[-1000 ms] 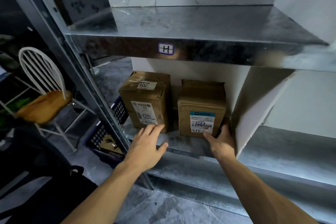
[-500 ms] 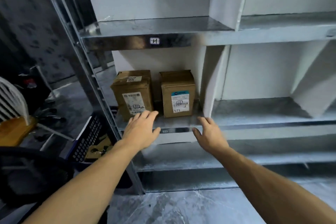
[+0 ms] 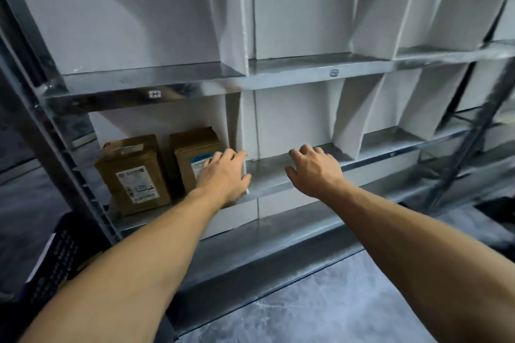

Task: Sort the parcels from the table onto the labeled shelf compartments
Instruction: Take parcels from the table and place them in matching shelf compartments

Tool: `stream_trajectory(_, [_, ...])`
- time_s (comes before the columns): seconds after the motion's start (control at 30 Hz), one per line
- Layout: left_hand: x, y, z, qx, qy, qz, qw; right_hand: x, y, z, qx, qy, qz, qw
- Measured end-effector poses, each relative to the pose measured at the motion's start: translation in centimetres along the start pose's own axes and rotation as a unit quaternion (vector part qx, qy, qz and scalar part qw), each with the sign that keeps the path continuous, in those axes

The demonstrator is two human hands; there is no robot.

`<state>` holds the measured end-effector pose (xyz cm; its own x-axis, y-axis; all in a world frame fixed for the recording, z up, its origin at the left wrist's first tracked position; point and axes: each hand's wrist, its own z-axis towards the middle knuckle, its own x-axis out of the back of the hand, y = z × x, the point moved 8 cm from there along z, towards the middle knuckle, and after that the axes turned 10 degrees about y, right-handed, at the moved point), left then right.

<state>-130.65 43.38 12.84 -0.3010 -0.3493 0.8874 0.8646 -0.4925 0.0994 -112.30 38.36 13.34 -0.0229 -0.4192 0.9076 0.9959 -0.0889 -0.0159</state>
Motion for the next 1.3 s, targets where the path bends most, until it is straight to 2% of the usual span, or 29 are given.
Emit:
stream_trajectory(0.3, [-1.4, 17.7, 5.5, -0.108, -0.007, -0.047, 0.993, 6.5, 18.1, -5.9, -0.116, 0.027, -0.087, 0.989])
stream_trajectory(0.67, [-2.7, 49.0, 10.3, -0.244, 0.016, -0.136, 0.96, 16.9, 44.6, -16.6, -0.241, 0.062, -0.178, 0.952])
stream_trajectory(0.9, [-3.2, 67.1, 11.5, -0.31, 0.037, -0.188, 0.931, 21.4, 58.5, -23.1, -0.302, 0.063, -0.211, 0.927])
stream_trajectory(1.13, [-6.4, 79.1, 12.3, -0.369, 0.038, -0.212, 0.904, 21.8, 68.1, -28.1, -0.373, 0.044, -0.207, 0.903])
stream_trajectory(1.3, [-11.7, 86.3, 12.8, -0.406, 0.013, -0.223, 0.886, 19.1, 74.9, -31.0, -0.428, 0.019, -0.187, 0.884])
